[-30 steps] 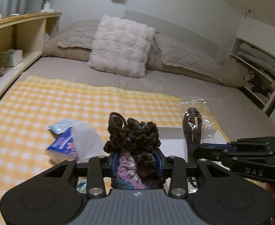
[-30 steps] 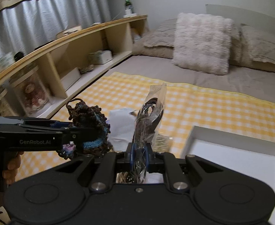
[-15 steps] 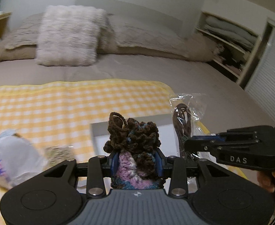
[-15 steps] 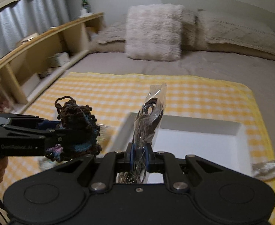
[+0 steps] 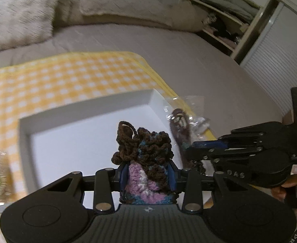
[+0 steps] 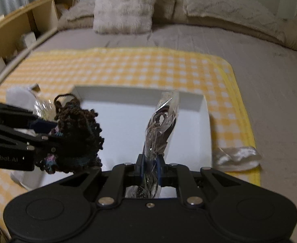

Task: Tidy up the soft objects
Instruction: 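Carry the crocheted pouch and bagged brown item over the white box with both tools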

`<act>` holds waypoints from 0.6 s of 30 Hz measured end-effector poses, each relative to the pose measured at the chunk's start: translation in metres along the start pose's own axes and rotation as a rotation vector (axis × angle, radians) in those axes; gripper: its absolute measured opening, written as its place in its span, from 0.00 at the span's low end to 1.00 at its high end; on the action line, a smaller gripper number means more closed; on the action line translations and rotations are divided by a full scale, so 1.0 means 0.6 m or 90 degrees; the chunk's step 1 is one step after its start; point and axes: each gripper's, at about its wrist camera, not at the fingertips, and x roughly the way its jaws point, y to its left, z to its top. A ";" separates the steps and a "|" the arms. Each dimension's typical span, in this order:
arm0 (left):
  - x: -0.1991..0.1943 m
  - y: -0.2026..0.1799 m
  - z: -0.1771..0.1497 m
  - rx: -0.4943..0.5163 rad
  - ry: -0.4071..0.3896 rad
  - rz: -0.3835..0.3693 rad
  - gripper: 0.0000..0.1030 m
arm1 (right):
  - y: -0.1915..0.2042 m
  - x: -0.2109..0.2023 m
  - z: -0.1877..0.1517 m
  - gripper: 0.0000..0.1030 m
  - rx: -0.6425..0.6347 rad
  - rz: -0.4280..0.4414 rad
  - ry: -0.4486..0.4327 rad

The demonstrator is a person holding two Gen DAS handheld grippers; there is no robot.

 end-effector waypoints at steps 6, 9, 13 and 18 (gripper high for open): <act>0.051 -0.025 0.000 0.000 0.045 -0.047 0.39 | -0.033 0.030 -0.020 0.12 -0.021 0.007 0.072; 0.071 -0.032 -0.006 -0.003 0.067 -0.062 0.39 | -0.045 0.040 -0.033 0.12 -0.029 0.010 0.102; 0.098 -0.046 -0.008 0.001 0.085 -0.076 0.39 | -0.067 0.051 -0.042 0.12 -0.013 0.031 0.113; 0.132 -0.046 -0.007 -0.019 0.104 -0.088 0.39 | -0.072 0.071 -0.052 0.20 -0.032 0.002 0.132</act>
